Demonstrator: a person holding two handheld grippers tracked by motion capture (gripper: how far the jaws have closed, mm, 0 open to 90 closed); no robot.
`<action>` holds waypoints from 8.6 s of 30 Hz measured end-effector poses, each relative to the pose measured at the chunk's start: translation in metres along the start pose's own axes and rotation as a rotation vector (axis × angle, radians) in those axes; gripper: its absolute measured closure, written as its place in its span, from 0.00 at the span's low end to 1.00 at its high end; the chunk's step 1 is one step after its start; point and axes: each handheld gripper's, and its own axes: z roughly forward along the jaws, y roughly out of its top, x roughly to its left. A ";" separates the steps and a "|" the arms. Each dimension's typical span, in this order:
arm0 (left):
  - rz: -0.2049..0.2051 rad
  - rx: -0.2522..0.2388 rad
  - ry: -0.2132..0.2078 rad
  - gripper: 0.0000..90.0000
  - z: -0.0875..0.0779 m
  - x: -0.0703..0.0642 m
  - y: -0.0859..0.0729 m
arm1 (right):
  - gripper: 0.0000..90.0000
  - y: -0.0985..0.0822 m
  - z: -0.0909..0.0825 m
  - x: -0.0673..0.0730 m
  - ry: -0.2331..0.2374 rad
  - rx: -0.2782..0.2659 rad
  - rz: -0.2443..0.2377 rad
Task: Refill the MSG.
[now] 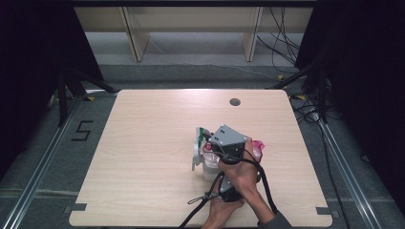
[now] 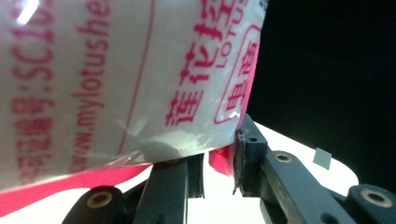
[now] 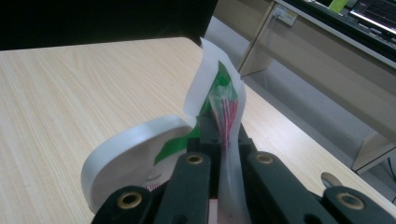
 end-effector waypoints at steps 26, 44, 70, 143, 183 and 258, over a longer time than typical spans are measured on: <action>0.001 0.014 -0.002 0.85 -0.001 0.000 0.001 | 1.00 0.001 0.000 0.000 0.004 -0.007 -0.016; -0.001 0.000 0.007 0.85 0.000 -0.001 0.001 | 1.00 0.001 -0.001 -0.001 0.003 -0.014 -0.014; -0.006 -0.004 -0.001 0.84 -0.001 0.000 0.000 | 1.00 0.001 -0.001 0.000 0.008 -0.014 -0.013; -0.010 -0.001 0.001 0.84 0.000 -0.001 0.002 | 0.99 0.003 -0.003 0.001 0.020 -0.016 -0.018; -0.022 -0.003 -0.005 0.84 0.002 -0.003 0.001 | 0.99 0.001 -0.002 -0.003 0.028 -0.010 0.019; -0.045 0.034 0.022 0.82 0.001 -0.003 0.000 | 1.00 0.000 -0.012 -0.015 0.069 -0.042 0.070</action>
